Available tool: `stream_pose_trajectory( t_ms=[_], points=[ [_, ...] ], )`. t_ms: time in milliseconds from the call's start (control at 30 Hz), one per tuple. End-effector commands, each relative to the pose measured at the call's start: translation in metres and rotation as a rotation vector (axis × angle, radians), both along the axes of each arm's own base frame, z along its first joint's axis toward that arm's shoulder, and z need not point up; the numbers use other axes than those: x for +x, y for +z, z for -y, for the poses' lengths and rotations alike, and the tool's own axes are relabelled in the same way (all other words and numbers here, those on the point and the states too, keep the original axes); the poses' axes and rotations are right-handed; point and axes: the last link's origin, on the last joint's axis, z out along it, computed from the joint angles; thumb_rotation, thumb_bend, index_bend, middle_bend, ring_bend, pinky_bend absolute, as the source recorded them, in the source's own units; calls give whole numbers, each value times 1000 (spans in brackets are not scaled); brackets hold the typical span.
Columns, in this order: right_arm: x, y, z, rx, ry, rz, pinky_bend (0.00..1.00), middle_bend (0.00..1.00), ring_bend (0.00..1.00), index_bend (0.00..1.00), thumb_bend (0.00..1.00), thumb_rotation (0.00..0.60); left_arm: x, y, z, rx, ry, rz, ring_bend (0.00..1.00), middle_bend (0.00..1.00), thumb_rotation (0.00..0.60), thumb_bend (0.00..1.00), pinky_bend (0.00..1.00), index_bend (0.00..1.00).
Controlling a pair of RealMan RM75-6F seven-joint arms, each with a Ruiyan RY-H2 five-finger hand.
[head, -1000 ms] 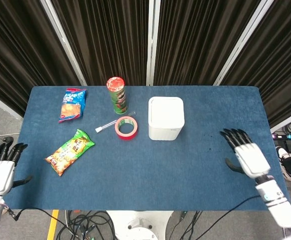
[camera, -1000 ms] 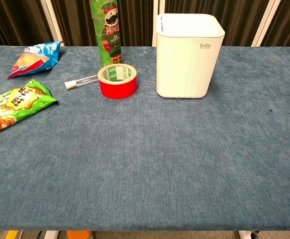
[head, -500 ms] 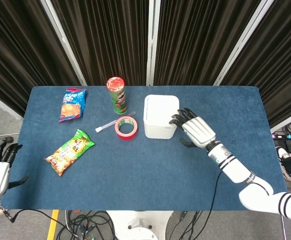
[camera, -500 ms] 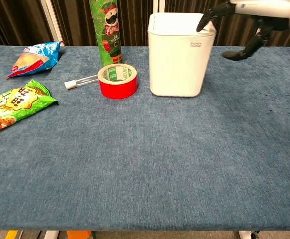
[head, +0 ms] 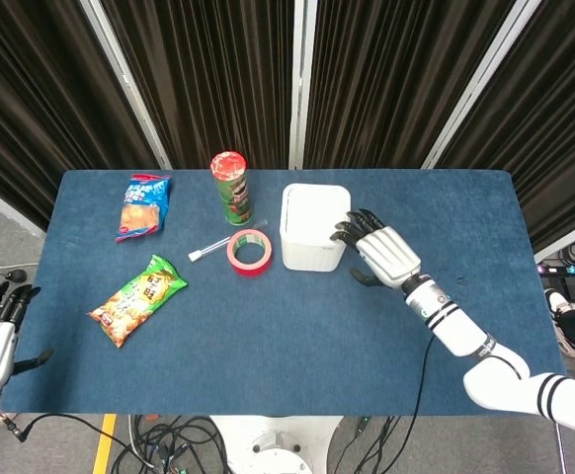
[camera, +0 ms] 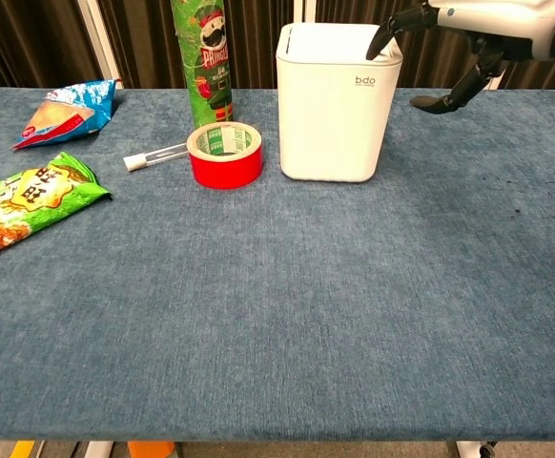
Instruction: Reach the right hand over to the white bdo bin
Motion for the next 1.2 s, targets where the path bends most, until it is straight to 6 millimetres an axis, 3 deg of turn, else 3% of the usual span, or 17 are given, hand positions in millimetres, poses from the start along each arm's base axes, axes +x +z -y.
stream_pose_trajectory(
  t_ms=[33,233,400,533,767,967,1200],
  points=[
    [1,-5,1,13,-7,0,0,177,0,234,289,600,-1,0,1,0,3,1,12,132,600,0,4,147],
    [8,-3,1,-8,18,35,0,175,0,236,289,600,-2,1,2,8,1,4,12,132,600,0,4,146],
    [13,19,-3,-101,74,105,0,151,0,199,289,600,-3,2,1,11,0,5,12,132,600,0,4,147],
    [5,37,-14,-166,86,118,0,123,0,126,289,600,-1,3,-1,9,-11,4,12,132,600,0,4,147],
    [-50,66,-63,-266,-10,92,0,102,0,103,290,600,2,3,-5,3,-31,5,12,132,600,0,4,146],
    [-110,82,-126,-365,-137,45,0,63,0,49,300,600,1,1,-5,-4,-34,6,12,132,600,0,4,147],
    [-150,93,-185,-461,-273,61,0,31,0,15,305,600,2,0,-6,-9,-38,9,12,132,600,0,4,147]
  ],
)
